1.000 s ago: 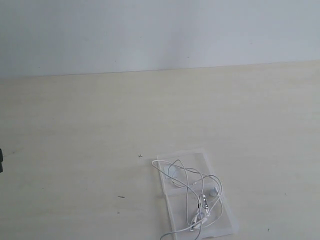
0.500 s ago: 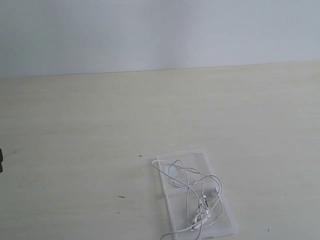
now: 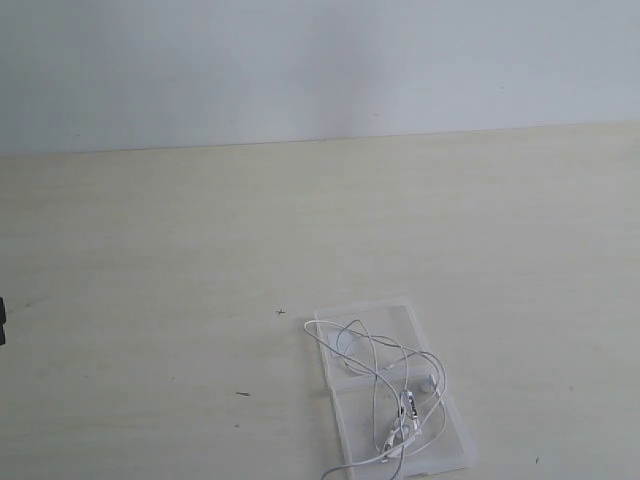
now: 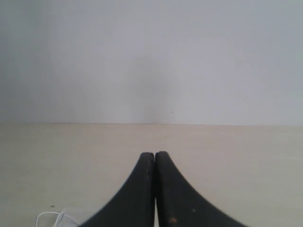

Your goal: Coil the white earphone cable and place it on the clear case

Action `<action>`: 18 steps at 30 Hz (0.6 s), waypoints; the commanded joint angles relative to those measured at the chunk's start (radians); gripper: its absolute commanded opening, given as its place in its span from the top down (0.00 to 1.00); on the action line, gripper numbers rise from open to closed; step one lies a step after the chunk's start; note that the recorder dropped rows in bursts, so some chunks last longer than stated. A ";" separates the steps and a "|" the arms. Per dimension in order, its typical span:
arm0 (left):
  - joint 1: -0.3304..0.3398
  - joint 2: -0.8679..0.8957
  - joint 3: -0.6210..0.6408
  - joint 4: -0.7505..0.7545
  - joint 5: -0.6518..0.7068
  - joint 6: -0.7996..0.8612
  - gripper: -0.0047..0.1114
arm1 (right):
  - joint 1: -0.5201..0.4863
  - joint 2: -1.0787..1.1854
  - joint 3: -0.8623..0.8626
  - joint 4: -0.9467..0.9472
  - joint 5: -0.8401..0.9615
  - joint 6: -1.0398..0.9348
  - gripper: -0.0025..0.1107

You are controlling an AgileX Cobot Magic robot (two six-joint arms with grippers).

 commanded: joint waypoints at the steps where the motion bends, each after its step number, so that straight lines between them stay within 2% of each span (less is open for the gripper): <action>1: 0.001 0.002 0.000 -0.002 0.012 -0.003 0.96 | -0.011 -0.097 0.005 -0.003 0.124 -0.005 0.97; 7: 0.001 0.002 0.000 -0.002 0.006 -0.003 0.96 | -0.059 -0.097 0.005 -0.003 0.180 -0.007 0.97; 12: 0.001 0.002 0.000 -0.002 0.001 -0.003 0.96 | -0.145 -0.097 0.005 0.023 0.258 -0.004 0.97; 18: 0.001 0.002 0.000 -0.002 0.001 -0.003 0.96 | -0.225 -0.097 0.005 0.051 0.261 -0.004 0.97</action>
